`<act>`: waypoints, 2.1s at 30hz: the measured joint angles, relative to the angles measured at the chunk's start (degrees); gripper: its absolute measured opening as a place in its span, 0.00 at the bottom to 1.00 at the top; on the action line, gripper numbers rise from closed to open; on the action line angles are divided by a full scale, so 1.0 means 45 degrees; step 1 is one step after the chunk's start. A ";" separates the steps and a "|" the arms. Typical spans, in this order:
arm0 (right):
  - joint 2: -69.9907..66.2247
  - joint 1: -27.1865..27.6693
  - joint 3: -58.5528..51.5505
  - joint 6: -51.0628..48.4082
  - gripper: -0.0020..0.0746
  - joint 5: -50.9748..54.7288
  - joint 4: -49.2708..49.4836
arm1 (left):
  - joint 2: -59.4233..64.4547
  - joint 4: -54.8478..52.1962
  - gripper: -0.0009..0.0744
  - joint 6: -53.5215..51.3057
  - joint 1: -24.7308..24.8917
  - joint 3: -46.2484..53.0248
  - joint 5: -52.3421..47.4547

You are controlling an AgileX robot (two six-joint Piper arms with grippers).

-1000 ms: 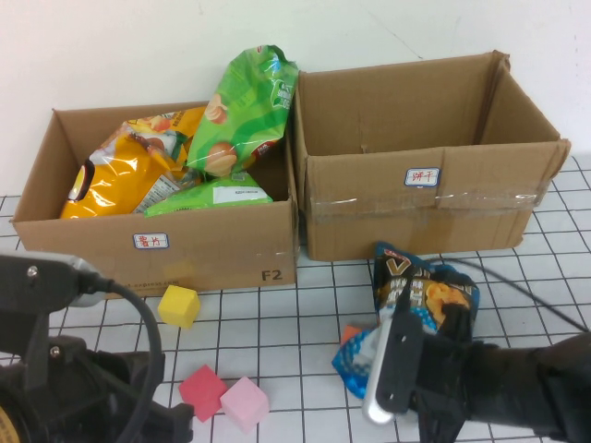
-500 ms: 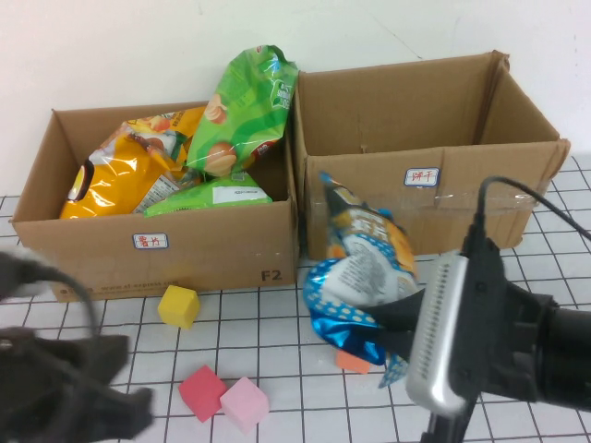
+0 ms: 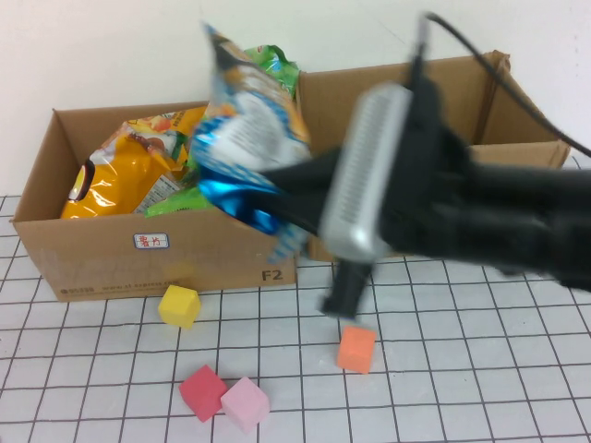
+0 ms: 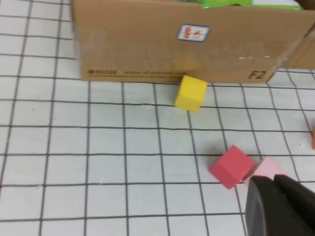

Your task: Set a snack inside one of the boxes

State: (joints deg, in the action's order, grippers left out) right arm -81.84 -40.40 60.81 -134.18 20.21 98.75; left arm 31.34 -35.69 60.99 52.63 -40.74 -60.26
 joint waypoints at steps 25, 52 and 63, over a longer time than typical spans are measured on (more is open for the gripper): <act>-0.9116 -0.0379 1.0643 0.0262 0.10 0.0135 -0.0128 | -0.1084 0.0133 0.01 0.0028 0.0000 0.0260 -0.0735; -0.9527 -0.0804 1.1512 0.1147 0.83 -0.1378 -0.0082 | -0.1084 0.0424 0.01 0.0028 0.0000 0.0267 -0.0707; -0.9339 -0.0831 1.1540 0.1938 0.09 -0.1309 -0.0445 | -0.1084 0.0264 0.01 -0.0217 0.0000 0.0267 -0.0586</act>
State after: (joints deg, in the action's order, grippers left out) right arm -123.87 -44.14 112.74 -125.46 14.33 96.75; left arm 26.46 -34.50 60.01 52.63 -39.54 -62.90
